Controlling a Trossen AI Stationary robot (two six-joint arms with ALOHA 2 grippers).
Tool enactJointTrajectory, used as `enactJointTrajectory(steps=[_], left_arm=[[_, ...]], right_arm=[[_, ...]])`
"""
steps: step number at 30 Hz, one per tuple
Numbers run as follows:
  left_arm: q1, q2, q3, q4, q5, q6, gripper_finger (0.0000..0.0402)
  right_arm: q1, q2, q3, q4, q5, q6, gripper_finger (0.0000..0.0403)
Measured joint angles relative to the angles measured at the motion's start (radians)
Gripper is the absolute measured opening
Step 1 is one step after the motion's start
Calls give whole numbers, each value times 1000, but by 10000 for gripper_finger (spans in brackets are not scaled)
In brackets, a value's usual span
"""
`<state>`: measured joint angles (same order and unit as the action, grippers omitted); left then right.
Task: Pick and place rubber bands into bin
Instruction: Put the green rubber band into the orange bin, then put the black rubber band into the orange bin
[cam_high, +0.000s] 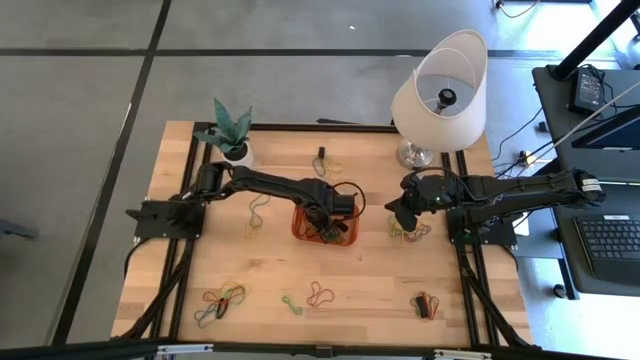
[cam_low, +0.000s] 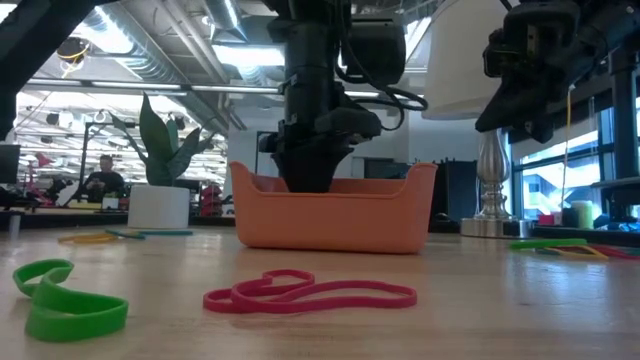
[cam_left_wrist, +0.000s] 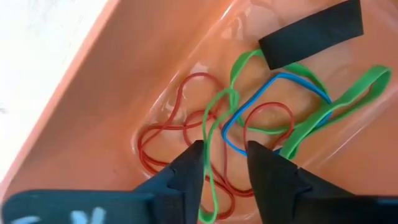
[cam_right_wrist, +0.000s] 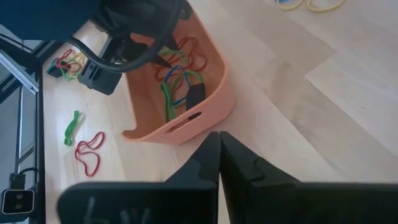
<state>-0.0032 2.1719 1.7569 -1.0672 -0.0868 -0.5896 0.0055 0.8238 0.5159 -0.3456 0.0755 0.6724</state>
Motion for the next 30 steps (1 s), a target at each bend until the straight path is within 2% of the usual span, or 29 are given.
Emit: enactJointTrajectory(steps=[9, 10, 13, 14, 17, 18, 21, 24, 27, 30], left_arm=[[0, 0, 0, -1, 0, -29, 164], [0, 0, 0, 2, 16, -34, 168], [-1, 0, 0, 62, 158, 28, 175], [-5, 0, 0, 65, 159, 47, 176], [-14, 0, 0, 2, 8, -72, 174], [-10, 0, 0, -3, 3, -97, 174], [-7, 0, 4, 34, 86, -40, 174], [-25, -2, 9, -19, -10, -98, 173], [-16, -2, 10, 24, 67, -82, 173], [-26, -10, 22, 18, 54, -63, 173]], right_arm=[[0, 0, 0, -50, 0, 0, 10], [0, 0, 0, -50, 0, 0, 10], [0, 0, 0, -49, 0, -2, 10], [0, 0, 0, -49, 0, -5, 10], [0, 0, 0, -49, 0, -25, 10], [0, 0, 0, -49, 0, -25, 10], [0, 0, 0, -49, 0, -26, 10], [0, 0, 0, -49, 0, -27, 10], [0, 0, 0, -49, 0, -27, 10], [0, 0, 0, -48, 1, -27, 10]])
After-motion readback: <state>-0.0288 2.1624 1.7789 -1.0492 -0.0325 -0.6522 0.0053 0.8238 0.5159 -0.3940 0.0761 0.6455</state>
